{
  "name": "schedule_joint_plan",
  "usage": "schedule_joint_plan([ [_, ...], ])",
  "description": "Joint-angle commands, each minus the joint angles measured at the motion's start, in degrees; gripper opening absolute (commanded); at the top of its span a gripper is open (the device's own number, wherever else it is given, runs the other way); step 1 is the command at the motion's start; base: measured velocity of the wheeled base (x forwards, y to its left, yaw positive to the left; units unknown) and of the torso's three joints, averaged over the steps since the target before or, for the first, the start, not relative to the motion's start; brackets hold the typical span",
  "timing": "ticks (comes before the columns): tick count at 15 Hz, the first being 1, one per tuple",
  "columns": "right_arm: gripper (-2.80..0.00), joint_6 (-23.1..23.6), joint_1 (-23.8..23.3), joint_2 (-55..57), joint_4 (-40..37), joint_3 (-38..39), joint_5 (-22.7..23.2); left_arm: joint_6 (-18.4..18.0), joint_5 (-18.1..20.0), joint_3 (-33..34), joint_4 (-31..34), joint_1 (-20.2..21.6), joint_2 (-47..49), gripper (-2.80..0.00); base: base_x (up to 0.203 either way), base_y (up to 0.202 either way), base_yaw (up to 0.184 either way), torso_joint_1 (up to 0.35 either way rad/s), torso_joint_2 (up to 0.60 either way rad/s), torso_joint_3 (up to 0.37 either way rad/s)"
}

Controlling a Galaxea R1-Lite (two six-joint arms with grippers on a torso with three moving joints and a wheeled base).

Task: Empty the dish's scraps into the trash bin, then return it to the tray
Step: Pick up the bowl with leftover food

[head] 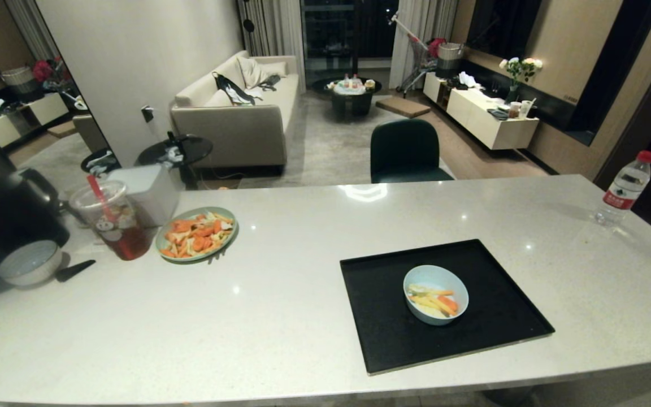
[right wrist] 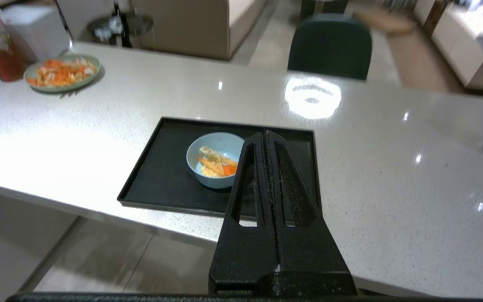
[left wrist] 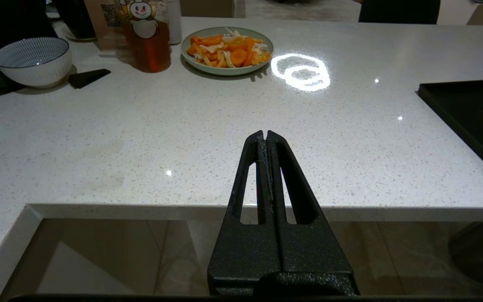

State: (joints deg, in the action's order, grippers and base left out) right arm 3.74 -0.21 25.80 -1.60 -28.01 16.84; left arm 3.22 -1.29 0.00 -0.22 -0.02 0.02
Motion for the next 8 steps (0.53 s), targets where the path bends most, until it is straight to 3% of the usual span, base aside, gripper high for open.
schedule_joint_plan([
  [1, -2.8, 0.2, 0.0, 17.7, -5.9, -9.5, -0.1, 0.0, 0.0, 0.0, 0.0, 0.0, 0.1, -2.8, 0.0, 0.0, 0.0, 0.0, 0.0, 0.0],
  [4, -2.8, 0.2, 0.0, 31.9, -18.4, -19.4, -3.5, 0.0, 0.0, 0.0, 0.0, 0.0, 0.1, -2.8, 0.0, 0.0, 0.0, 0.0, 0.0, 0.0],
  [8, -2.8, -4.1, 0.5, 43.7, -23.3, -22.4, -5.2, 0.0, 0.0, 0.0, 0.0, 0.0, 0.1, -2.8, 0.0, 0.0, 0.0, 0.0, 0.0, 0.0],
])
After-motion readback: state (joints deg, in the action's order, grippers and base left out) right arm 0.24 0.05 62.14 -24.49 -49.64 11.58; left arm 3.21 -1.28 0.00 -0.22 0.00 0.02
